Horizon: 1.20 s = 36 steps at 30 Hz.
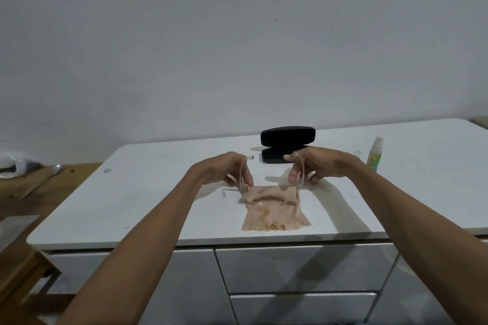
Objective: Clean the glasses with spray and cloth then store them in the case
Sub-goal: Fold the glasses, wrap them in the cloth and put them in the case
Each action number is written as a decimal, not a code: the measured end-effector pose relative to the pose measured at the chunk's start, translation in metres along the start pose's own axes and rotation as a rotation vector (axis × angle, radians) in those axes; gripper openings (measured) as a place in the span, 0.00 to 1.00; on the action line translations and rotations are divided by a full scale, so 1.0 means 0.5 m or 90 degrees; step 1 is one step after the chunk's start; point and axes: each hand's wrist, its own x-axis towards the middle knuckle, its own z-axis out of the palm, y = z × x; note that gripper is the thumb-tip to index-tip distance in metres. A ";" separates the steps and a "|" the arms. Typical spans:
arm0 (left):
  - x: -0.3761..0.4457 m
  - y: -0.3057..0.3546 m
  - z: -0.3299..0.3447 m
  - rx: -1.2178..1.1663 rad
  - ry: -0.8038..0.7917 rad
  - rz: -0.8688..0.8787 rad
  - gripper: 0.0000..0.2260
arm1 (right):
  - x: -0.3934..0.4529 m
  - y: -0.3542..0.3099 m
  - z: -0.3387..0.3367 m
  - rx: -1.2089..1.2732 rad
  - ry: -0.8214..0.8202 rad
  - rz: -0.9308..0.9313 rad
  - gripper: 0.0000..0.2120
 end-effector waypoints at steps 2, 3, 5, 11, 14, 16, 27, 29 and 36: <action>0.005 0.001 -0.003 -0.031 -0.016 -0.020 0.25 | 0.000 -0.001 0.001 -0.002 0.006 0.001 0.24; 0.007 -0.001 -0.005 -0.037 -0.022 -0.028 0.26 | 0.001 0.001 0.002 0.002 0.014 0.003 0.24; 0.008 -0.007 -0.005 -0.043 -0.016 -0.027 0.28 | 0.003 0.006 0.001 0.014 0.037 0.003 0.24; -0.020 -0.039 0.017 -0.176 0.212 0.015 0.18 | -0.013 0.035 0.005 -0.025 0.179 -0.035 0.11; -0.051 -0.057 0.036 -0.084 0.306 0.024 0.07 | -0.038 0.051 0.014 -0.034 0.230 -0.037 0.07; -0.075 -0.068 0.050 0.039 0.336 0.039 0.05 | -0.058 0.062 0.021 -0.073 0.252 -0.033 0.05; -0.185 -0.068 0.159 0.188 0.244 0.101 0.06 | -0.162 0.066 0.141 -0.288 0.208 -0.125 0.07; -0.191 -0.065 0.171 0.211 0.247 0.103 0.07 | -0.167 0.064 0.159 -0.337 0.204 -0.119 0.10; -0.190 -0.065 0.186 0.314 0.299 0.128 0.05 | -0.167 0.069 0.176 -0.411 0.263 -0.140 0.07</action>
